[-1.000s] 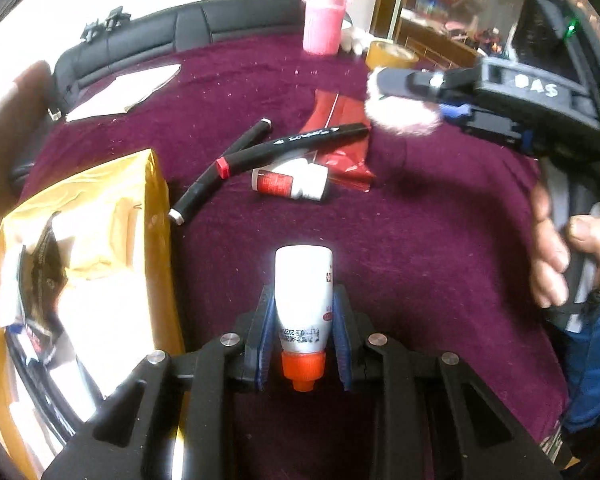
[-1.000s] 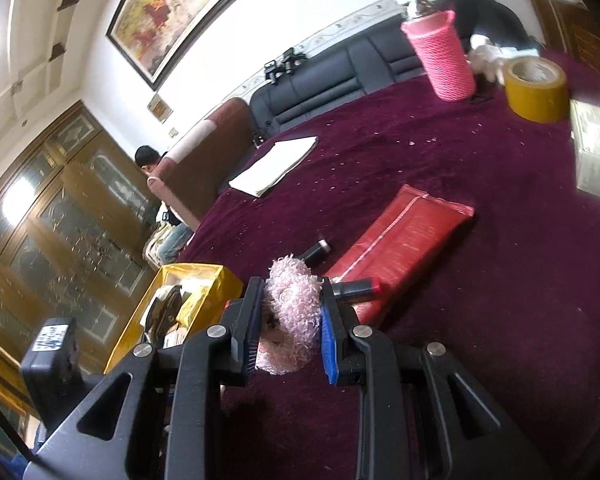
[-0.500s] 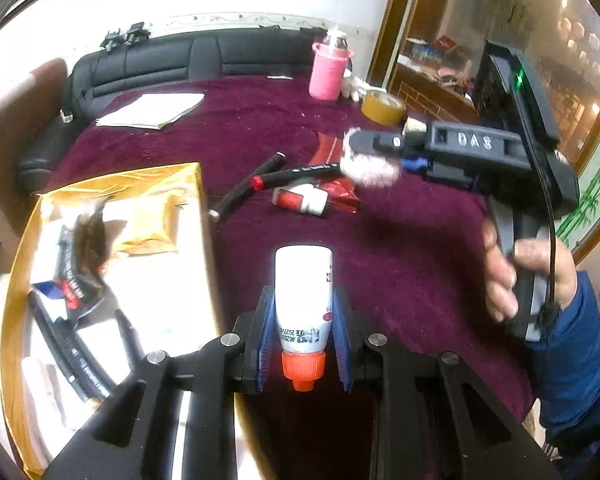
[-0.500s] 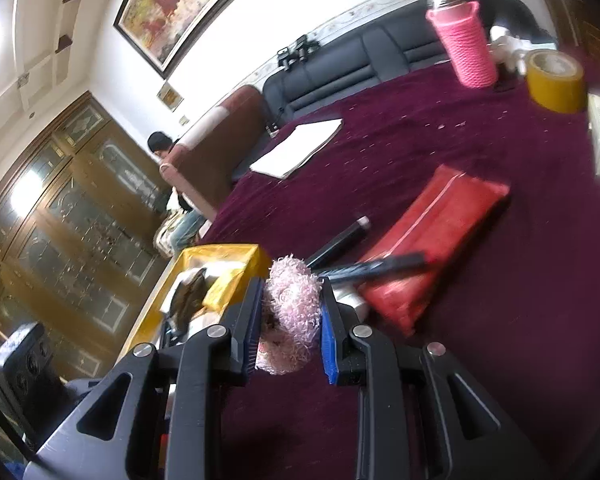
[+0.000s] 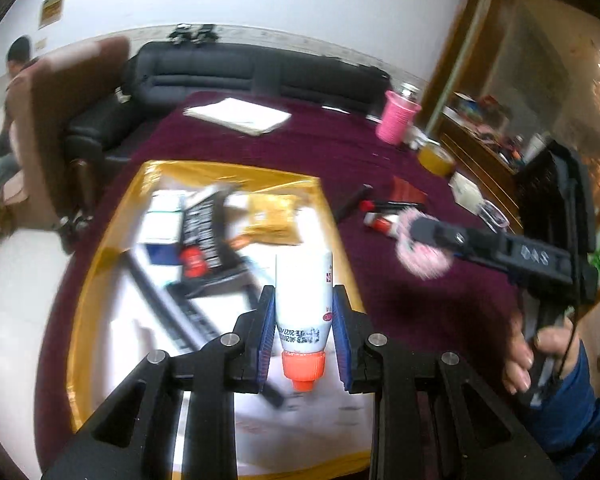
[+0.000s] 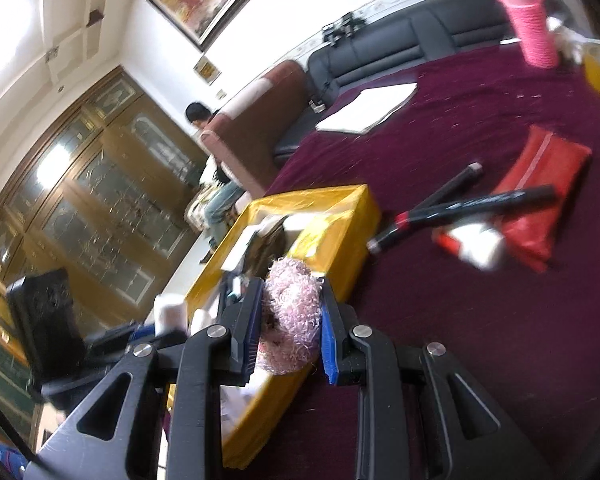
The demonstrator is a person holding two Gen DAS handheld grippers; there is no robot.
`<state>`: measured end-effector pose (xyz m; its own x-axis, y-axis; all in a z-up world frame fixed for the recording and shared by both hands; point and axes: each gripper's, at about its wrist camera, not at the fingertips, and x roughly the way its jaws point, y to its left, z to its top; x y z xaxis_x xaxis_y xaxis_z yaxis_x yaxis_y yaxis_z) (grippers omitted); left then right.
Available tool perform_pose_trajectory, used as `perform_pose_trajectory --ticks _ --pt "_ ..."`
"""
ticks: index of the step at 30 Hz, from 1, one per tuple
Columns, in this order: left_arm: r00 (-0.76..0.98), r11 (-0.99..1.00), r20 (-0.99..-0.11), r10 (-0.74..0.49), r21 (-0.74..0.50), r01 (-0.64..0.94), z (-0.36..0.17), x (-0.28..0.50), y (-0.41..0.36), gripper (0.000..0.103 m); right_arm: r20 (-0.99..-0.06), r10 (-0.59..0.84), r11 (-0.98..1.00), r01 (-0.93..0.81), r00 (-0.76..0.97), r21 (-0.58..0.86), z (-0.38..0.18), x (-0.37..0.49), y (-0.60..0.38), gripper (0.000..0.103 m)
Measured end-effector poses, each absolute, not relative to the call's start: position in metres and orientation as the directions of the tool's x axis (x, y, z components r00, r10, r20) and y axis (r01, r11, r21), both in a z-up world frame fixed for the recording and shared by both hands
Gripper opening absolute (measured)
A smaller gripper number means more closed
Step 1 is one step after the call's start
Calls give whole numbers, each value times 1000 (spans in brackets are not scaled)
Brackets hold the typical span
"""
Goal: Organize objects
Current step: 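Carry the plush and bottle over the tray and open both grippers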
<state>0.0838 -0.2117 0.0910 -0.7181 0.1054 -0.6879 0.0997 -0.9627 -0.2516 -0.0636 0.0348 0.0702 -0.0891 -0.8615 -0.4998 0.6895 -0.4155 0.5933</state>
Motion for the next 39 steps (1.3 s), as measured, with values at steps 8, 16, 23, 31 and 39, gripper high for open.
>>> perform_pose_trajectory --ticks 8,16,23,31,39 --pt "-707 -935 -704 69 -293 200 66 92 -258 23 -560 -827 -402 738 -39 542 60 -36 -13 23" --pt "-685 -921 -725 75 -314 231 48 96 -272 23 -625 -780 -378 783 18 494 48 -8 -52 23" --pt "-678 -918 -730 82 -320 234 42 96 -274 23 -690 -723 -380 819 27 430 30 12 -74 23" --pt "-675 -919 -732 92 -324 226 39 93 -271 23 -713 -699 -395 861 -55 321 30 25 -75 28" --pt "-733 -910 -675 84 -351 220 57 100 -271 53 -682 -730 -401 835 -43 377 39 14 -62 43"
